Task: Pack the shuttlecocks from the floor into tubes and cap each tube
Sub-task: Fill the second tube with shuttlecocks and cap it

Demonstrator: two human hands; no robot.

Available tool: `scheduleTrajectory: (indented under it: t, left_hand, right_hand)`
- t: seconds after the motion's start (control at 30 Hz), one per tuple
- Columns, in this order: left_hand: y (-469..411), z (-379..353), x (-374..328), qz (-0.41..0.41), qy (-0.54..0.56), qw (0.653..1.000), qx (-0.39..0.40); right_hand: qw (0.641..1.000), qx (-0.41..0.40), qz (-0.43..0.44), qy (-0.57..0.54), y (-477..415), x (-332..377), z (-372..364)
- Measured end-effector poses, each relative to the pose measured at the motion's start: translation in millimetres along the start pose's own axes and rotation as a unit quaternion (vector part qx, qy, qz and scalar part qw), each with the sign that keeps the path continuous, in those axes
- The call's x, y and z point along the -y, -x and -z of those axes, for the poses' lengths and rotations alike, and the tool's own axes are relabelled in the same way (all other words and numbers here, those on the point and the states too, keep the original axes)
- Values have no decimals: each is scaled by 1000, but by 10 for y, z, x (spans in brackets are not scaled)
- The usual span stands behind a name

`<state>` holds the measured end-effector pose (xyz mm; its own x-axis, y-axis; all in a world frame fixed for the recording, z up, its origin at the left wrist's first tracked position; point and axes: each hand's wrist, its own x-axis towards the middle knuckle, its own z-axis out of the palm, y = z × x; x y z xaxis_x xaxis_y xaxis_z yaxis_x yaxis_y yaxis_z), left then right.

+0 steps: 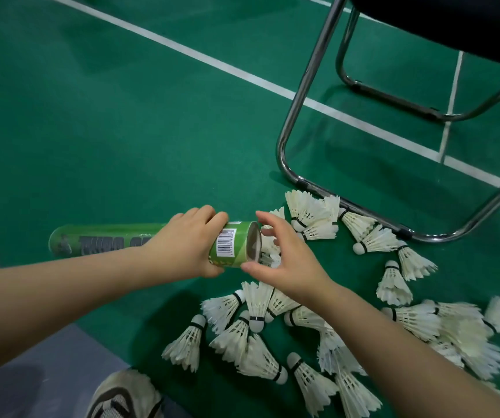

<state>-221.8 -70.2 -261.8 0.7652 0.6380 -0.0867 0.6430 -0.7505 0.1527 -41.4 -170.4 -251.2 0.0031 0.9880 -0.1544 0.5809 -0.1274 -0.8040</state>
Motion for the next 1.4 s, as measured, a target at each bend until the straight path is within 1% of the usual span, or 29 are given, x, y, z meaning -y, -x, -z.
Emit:
scheduleTrajectory:
  t: [0.07,0.13,0.17,0.2,0.23,0.3,0.33,0.4,0.5,0.67,0.73,0.8,0.93,1.0,1.07,1.13,1.2,1.27,1.4]
  left_hand:
    - [11,-21,1,9,10,1000,4]
    - [21,-29,7,10,11,1000,14]
    - [30,-32,16,12,11,1000,20]
    - [37,-35,26,15,10,1000,24]
    - [48,-38,36,18,9,999,27]
    - [63,-56,46,23,7,999,35]
    - [69,-69,45,23,6,999,40]
    - [82,-97,31,24,5,998,50]
    - [98,-109,-1,24,7,998,66]
    - [113,-103,-33,19,9,997,77]
    - [120,-107,-36,20,7,996,83]
    - [124,-114,-27,22,6,996,91]
    - [131,-127,-5,30,12,994,101]
    - [127,-124,-3,34,17,994,100]
    - [119,-111,-11,38,18,994,96]
    - [106,-94,-37,43,17,995,90]
    - [84,-77,-90,49,24,995,83]
    - [55,-60,-159,55,32,995,81]
    - [-8,-27,-302,57,41,995,76]
  right_hand:
    - [997,-26,-26,-62,18,-66,-25]
    - [989,-85,-46,-113,52,-148,-73]
    - [987,-114,-52,-104,76,-192,-101]
    - [989,-124,-56,-64,97,-238,-129]
    - [992,-108,-60,-1,116,-285,-160]
    - [989,-26,-63,128,136,-385,-257]
    - [982,12,-64,177,136,-430,-311]
    - [967,56,-67,241,130,-488,-405]
    - [952,82,-77,284,103,-522,-486]
    - [949,61,-109,289,56,-573,-536]
    - [954,41,-126,270,44,-564,-532]
    - [963,15,-152,222,28,-547,-500]
    - [981,-51,-184,37,25,-500,-307]
    - [978,-120,-164,-43,64,-453,-171]
    - [967,-199,-125,-102,114,-376,-60]
    - [954,-246,-86,-146,162,-267,-18]
    - [950,-262,-53,-162,204,-154,-43]
    - [950,-260,-33,-172,232,-61,-105]
    - [951,-226,-58,-206,261,1,-237]
